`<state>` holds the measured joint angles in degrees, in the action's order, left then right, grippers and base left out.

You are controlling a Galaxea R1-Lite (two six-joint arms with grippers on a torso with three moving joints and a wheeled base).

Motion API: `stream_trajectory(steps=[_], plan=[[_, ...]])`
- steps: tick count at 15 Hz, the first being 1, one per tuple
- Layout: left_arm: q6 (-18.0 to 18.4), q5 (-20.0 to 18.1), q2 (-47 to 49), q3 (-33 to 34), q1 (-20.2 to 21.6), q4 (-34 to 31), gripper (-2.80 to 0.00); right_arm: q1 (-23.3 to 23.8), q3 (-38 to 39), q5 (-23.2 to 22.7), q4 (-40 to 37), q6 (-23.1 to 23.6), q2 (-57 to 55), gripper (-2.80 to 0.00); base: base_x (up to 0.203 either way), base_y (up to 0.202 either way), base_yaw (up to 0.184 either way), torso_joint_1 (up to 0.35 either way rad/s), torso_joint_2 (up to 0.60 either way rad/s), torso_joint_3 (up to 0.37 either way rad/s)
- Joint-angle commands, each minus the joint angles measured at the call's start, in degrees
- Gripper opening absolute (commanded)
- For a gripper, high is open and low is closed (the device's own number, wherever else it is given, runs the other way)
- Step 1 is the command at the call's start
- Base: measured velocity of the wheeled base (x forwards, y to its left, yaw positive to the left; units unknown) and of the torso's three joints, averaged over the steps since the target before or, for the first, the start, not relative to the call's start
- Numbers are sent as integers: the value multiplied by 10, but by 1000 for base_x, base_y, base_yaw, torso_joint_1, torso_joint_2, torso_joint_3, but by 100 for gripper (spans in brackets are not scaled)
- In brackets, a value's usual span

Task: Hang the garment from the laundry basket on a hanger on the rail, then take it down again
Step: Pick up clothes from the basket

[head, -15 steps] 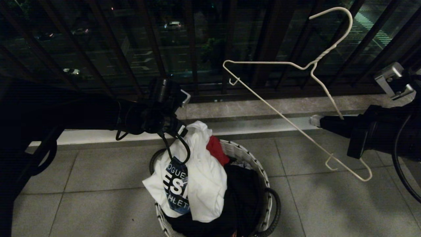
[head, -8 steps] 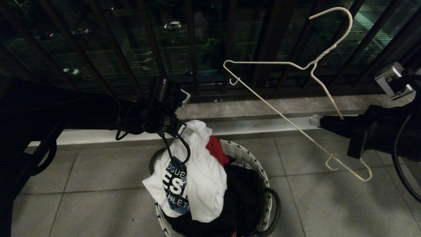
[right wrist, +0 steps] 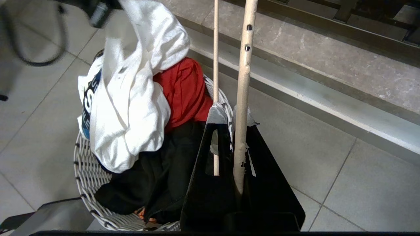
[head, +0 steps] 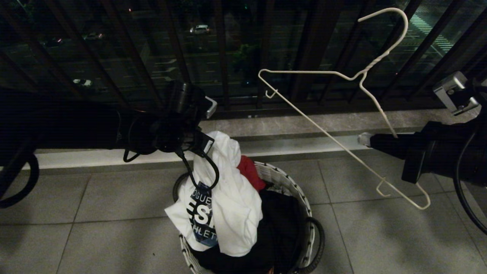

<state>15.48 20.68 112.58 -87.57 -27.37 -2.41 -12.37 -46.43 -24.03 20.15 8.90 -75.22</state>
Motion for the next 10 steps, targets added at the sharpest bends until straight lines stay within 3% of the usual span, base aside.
stream_trajectory(steps=[1,8,10], plan=[[-12,14,-74,37,-14,-1,-280,0,-1,-1,2,2,1,-280,0,0,0,0,0,0],[-124,5,-195,152,-40,2,-280,0,-1,-1,2,4,-16,-280,0,0,0,0,0,0],[-141,1,-204,176,-43,2,-280,0,-1,-1,2,4,-20,-280,0,0,0,0,0,0]])
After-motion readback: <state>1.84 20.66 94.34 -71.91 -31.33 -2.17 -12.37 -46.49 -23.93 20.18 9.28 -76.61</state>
